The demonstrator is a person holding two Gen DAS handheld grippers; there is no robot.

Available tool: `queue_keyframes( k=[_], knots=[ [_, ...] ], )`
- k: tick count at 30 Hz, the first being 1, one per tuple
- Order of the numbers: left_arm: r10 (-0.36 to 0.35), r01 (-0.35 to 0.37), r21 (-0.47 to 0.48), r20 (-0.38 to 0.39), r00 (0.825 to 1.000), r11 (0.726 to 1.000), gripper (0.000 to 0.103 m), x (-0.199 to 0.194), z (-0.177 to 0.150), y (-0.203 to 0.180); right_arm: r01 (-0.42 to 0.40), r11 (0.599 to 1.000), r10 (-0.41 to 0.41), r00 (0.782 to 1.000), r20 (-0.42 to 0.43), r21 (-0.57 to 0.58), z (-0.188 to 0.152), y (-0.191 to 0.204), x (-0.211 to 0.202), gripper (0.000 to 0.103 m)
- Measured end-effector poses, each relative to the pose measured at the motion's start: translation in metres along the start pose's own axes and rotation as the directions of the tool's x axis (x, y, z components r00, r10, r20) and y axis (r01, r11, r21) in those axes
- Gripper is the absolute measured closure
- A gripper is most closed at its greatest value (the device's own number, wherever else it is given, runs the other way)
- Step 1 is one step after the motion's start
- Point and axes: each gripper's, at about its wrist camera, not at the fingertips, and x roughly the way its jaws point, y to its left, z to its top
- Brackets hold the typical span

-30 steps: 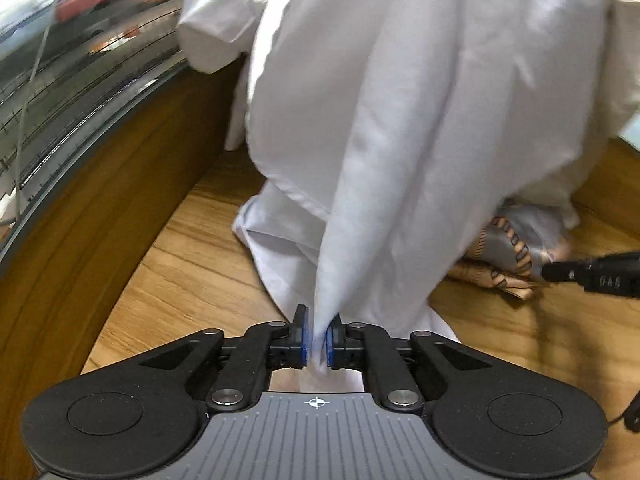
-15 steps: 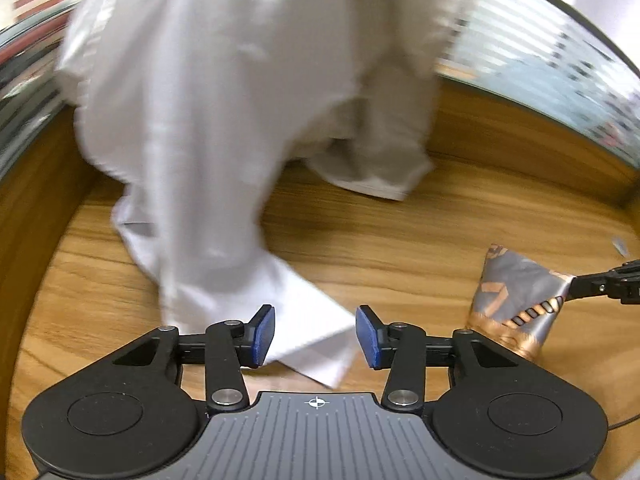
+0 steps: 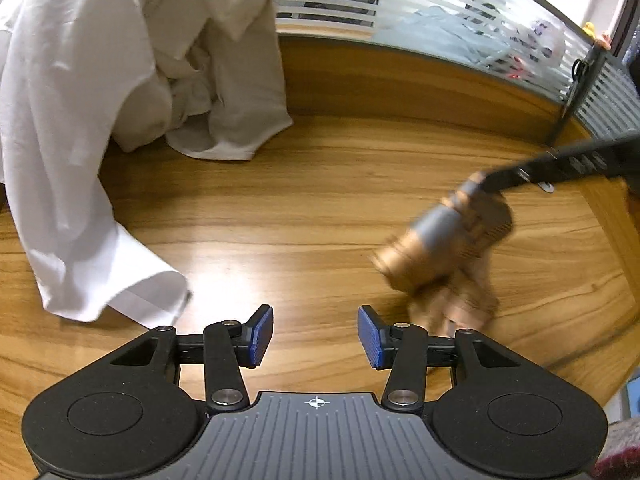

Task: Fold clothes
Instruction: 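Pull the shirts aside with both tools to uncover the patterned scarf, then move both open tools over the crumpled grey-and-peach scarf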

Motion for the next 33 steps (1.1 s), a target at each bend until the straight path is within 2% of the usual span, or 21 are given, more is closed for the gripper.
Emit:
queue_keyframes(
  k=[5, 6, 8, 9, 11, 16, 23, 28, 33],
  knots=[
    [0.026, -0.026, -0.03, 0.006, 1.0, 0.999, 0.048, 0.006, -0.008, -0.028, 0.068, 0.998, -0.067, 0.997, 0.042, -0.012, 0.017, -0.018, 0.01, 0.099],
    [0.032, -0.032, -0.041, 0.002, 0.999, 0.999, 0.048, 0.008, -0.009, -0.033, 0.091, 0.996, -0.091, 0.995, 0.052, -0.004, 0.018, -0.023, 0.01, 0.096],
    [0.039, -0.039, -0.055, -0.002, 0.999, 0.998, 0.048, 0.012, -0.013, -0.042, 0.114, 0.993, -0.113, 0.991, 0.064, -0.007, 0.018, -0.032, 0.008, 0.082],
    [0.043, -0.044, -0.059, -0.003, 0.999, 0.997, 0.048, 0.014, -0.014, -0.046, 0.109, 0.994, -0.107, 0.992, 0.065, -0.022, 0.017, -0.037, 0.006, 0.081],
    [0.052, -0.052, -0.068, -0.009, 0.999, 0.996, 0.048, 0.02, -0.017, -0.054, 0.091, 0.994, -0.088, 0.995, 0.056, -0.053, 0.012, -0.045, 0.003, 0.081],
    [0.078, -0.081, -0.071, -0.041, 0.996, 0.994, 0.048, 0.037, -0.023, -0.074, 0.017, 0.992, -0.023, 0.999, -0.041, -0.122, -0.021, -0.063, 0.008, 0.081],
    [0.091, -0.097, -0.095, -0.068, 0.994, 0.991, 0.048, 0.062, -0.015, -0.098, -0.017, 0.992, -0.001, 0.991, -0.134, -0.128, -0.072, -0.078, 0.021, 0.081],
    [0.077, -0.088, -0.136, -0.083, 0.994, 0.987, 0.048, 0.084, 0.0, -0.11, 0.004, 0.995, -0.017, 0.989, -0.145, -0.096, -0.094, -0.086, 0.015, 0.081],
    [0.058, -0.072, -0.145, -0.101, 0.993, 0.987, 0.047, 0.106, 0.017, -0.123, 0.046, 0.998, -0.051, 0.992, -0.116, -0.041, -0.098, -0.099, 0.006, 0.08]
  ],
)
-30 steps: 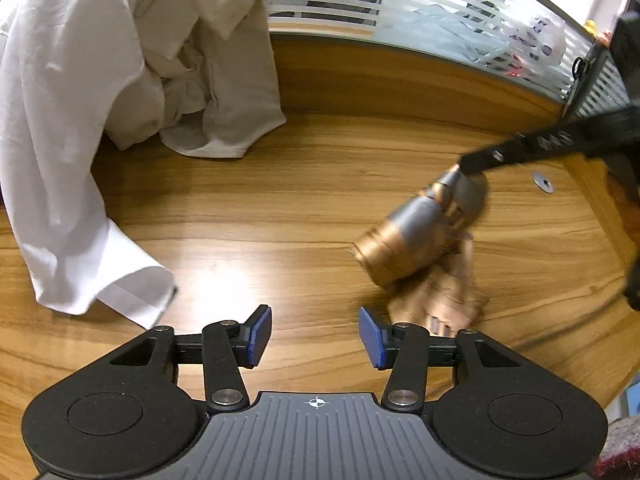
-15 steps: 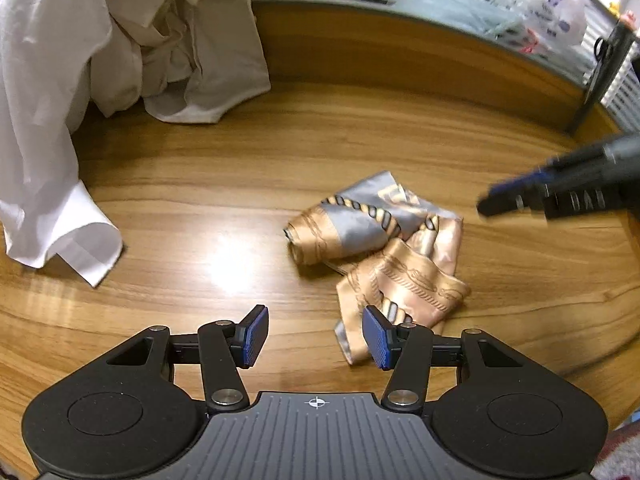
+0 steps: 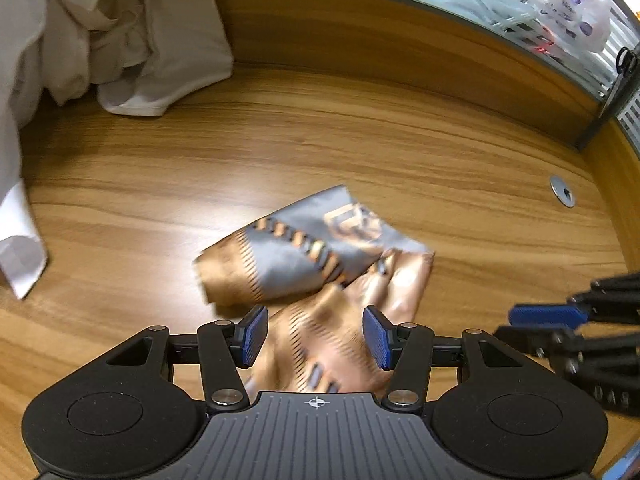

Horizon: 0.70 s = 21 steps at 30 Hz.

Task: Fold clothes
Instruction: 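Move both open tools over the crumpled grey-and-peach scarf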

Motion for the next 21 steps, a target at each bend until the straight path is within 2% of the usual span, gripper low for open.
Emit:
queue_keyframes(
  k=[5, 8, 14, 16, 17, 18, 20, 21],
  knots=[
    [0.036, -0.036, -0.039, -0.016, 0.999, 0.999, 0.048, 0.021, 0.011, -0.009, 0.046, 0.998, -0.047, 0.999, 0.024, 0.043, -0.005, -0.013, -0.01, 0.079],
    [0.086, -0.087, -0.028, -0.028, 0.996, 0.996, 0.048, 0.034, 0.013, -0.014, 0.072, 0.996, -0.073, 0.997, 0.032, 0.055, -0.011, -0.019, -0.016, 0.078],
    [0.139, -0.14, -0.011, -0.044, 0.989, 0.99, 0.05, 0.039, 0.006, -0.018, 0.095, 0.994, -0.097, 0.995, 0.035, 0.061, -0.018, -0.027, -0.025, 0.078],
    [0.145, -0.146, -0.027, -0.038, 0.989, 0.989, 0.056, 0.036, 0.003, -0.016, 0.099, 0.993, -0.102, 0.994, 0.034, 0.061, -0.017, -0.028, -0.025, 0.077],
    [0.147, -0.148, -0.034, -0.035, 0.989, 0.988, 0.065, 0.034, 0.001, -0.014, 0.1, 0.993, -0.102, 0.994, 0.034, 0.059, -0.016, -0.029, -0.025, 0.077],
    [0.142, -0.143, -0.035, -0.034, 0.989, 0.989, 0.078, 0.031, -0.001, -0.014, 0.101, 0.993, -0.103, 0.994, 0.033, 0.057, -0.015, -0.03, -0.025, 0.077],
    [0.136, -0.137, -0.02, -0.041, 0.99, 0.99, 0.095, 0.027, -0.005, -0.012, 0.094, 0.995, -0.096, 0.995, 0.034, 0.042, -0.012, -0.03, -0.023, 0.077],
    [0.136, -0.137, -0.013, -0.04, 0.99, 0.991, 0.099, 0.024, -0.008, -0.01, 0.092, 0.995, -0.094, 0.995, 0.038, 0.038, -0.01, -0.029, -0.022, 0.077]
  ],
)
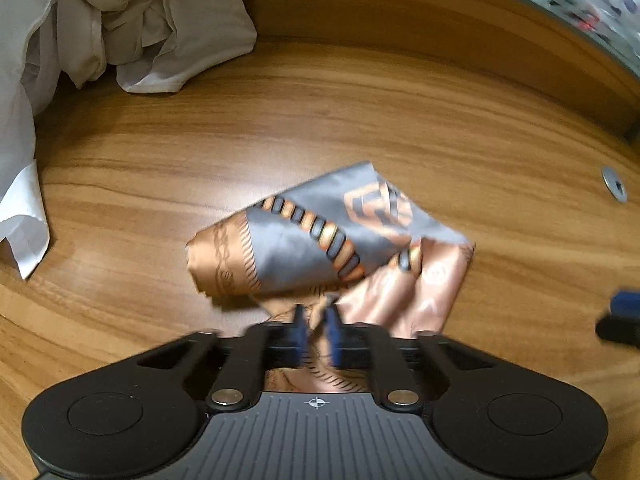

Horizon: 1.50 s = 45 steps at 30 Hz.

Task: Fold clothes
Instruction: 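Move both open tools over the crumpled grey-and-peach scarf, then grasp a scarf corner with the left tool while the right tool grasps another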

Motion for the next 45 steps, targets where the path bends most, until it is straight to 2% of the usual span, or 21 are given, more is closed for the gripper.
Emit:
queue_keyframes(
  k=[5, 10, 13, 19, 22, 25, 26, 28, 32, 38, 42, 45],
  knots=[
    [-0.002, 0.002, 0.031, 0.016, 1.0, 1.0, 0.1, -0.014, -0.013, 0.011, -0.023, 0.999, 0.024, 1.0, 0.013, -0.038, 0.014, 0.011, 0.007, 0.077],
    [-0.003, 0.003, 0.033, 0.015, 1.0, 0.999, 0.1, -0.029, -0.026, 0.028, -0.078, 0.99, 0.081, 0.996, 0.021, -0.116, 0.035, 0.031, 0.02, 0.077],
    [-0.005, 0.005, 0.024, 0.007, 1.0, 1.0, 0.1, -0.037, -0.034, 0.04, -0.096, 0.981, 0.102, 0.994, 0.029, -0.17, 0.052, 0.05, 0.034, 0.072],
    [0.027, -0.027, -0.011, -0.002, 1.0, 1.0, 0.1, -0.049, -0.05, 0.062, -0.114, 0.926, 0.117, 0.993, -0.013, -0.359, 0.08, 0.097, 0.072, 0.059],
    [0.049, -0.049, -0.04, -0.003, 0.999, 0.998, 0.1, -0.053, -0.056, 0.072, -0.107, 0.887, 0.102, 0.994, -0.035, -0.448, 0.087, 0.118, 0.094, 0.058],
    [0.075, -0.074, -0.066, 0.011, 0.997, 0.995, 0.1, -0.058, -0.059, 0.084, -0.088, 0.847, 0.066, 0.996, -0.059, -0.524, 0.088, 0.132, 0.111, 0.062],
    [0.083, -0.082, -0.075, 0.016, 0.996, 0.994, 0.1, -0.06, -0.059, 0.087, -0.073, 0.837, 0.043, 0.997, -0.068, -0.542, 0.089, 0.137, 0.117, 0.08],
    [0.103, -0.1, -0.098, 0.027, 0.994, 0.99, 0.1, -0.063, -0.059, 0.096, -0.073, 0.851, 0.037, 0.996, -0.078, -0.52, 0.094, 0.135, 0.12, 0.101],
    [0.129, -0.123, -0.135, 0.041, 0.991, 0.983, 0.1, -0.069, -0.054, 0.116, -0.068, 0.903, 0.05, 0.997, -0.054, -0.424, 0.108, 0.123, 0.112, 0.101],
    [0.142, -0.13, -0.135, 0.08, 0.987, 0.982, 0.1, -0.073, -0.036, 0.15, -0.054, 0.989, 0.059, 0.998, 0.034, -0.135, 0.129, 0.071, 0.068, 0.101],
    [0.142, -0.128, -0.117, 0.121, 0.982, 0.985, 0.1, -0.076, -0.018, 0.172, -0.031, 0.997, 0.025, 0.996, 0.083, 0.074, 0.126, 0.03, 0.036, 0.101],
    [0.118, -0.104, -0.093, 0.16, 0.98, 0.99, 0.1, -0.078, -0.002, 0.189, -0.013, 0.973, -0.01, 0.995, 0.102, 0.231, 0.112, 0.005, 0.015, 0.101]
  ],
)
